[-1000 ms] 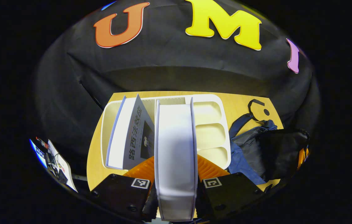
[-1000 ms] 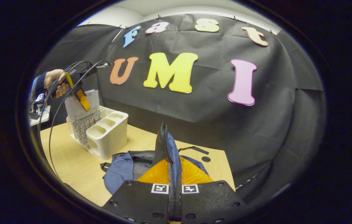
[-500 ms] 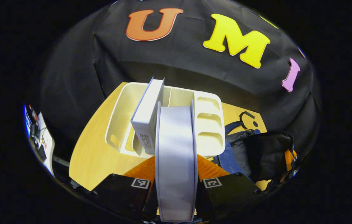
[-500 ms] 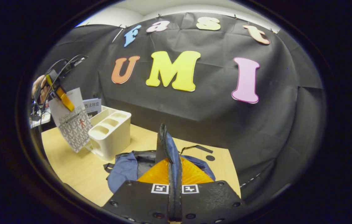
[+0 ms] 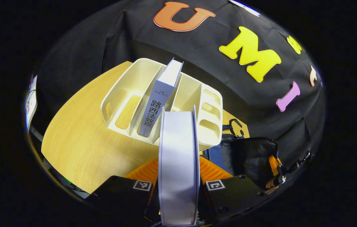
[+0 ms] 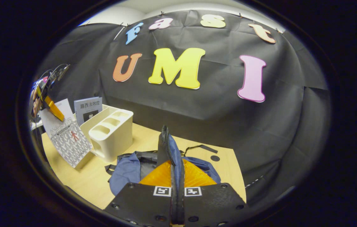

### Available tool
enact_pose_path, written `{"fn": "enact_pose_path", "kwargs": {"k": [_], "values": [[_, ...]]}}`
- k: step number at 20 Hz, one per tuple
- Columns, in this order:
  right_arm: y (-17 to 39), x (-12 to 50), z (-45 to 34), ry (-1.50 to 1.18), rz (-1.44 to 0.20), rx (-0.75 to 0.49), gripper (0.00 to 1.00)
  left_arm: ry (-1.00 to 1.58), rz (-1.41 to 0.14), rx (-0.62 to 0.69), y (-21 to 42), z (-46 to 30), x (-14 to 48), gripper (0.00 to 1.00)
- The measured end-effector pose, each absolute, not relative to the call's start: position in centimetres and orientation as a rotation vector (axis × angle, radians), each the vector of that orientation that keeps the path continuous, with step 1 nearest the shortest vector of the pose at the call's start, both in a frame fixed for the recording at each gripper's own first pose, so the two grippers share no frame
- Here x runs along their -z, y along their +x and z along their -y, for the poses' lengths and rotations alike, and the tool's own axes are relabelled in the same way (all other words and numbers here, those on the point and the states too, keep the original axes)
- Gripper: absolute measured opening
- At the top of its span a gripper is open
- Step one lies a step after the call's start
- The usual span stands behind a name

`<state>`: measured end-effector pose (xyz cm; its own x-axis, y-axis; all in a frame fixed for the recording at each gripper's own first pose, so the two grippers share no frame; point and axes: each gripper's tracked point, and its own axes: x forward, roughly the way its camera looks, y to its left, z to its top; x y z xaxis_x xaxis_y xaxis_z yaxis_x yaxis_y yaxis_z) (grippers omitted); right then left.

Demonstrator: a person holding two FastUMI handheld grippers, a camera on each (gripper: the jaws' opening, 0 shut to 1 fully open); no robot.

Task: Open the schoolbag, grab two books from the bookshelf and put them into the schoolbag.

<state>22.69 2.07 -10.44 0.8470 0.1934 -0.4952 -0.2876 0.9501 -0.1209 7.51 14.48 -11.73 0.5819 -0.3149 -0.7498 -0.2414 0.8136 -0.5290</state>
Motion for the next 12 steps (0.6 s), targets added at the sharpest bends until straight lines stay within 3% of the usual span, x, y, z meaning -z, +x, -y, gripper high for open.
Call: {"fn": "enact_pose_path", "kwargs": {"k": [12], "values": [[23.2, 9.9, -1.4, -0.193, -0.512, -0.253, 0.01, -0.785, -0.995, 0.282, 6.0, -2.9, 11.6, 0.48]]}}
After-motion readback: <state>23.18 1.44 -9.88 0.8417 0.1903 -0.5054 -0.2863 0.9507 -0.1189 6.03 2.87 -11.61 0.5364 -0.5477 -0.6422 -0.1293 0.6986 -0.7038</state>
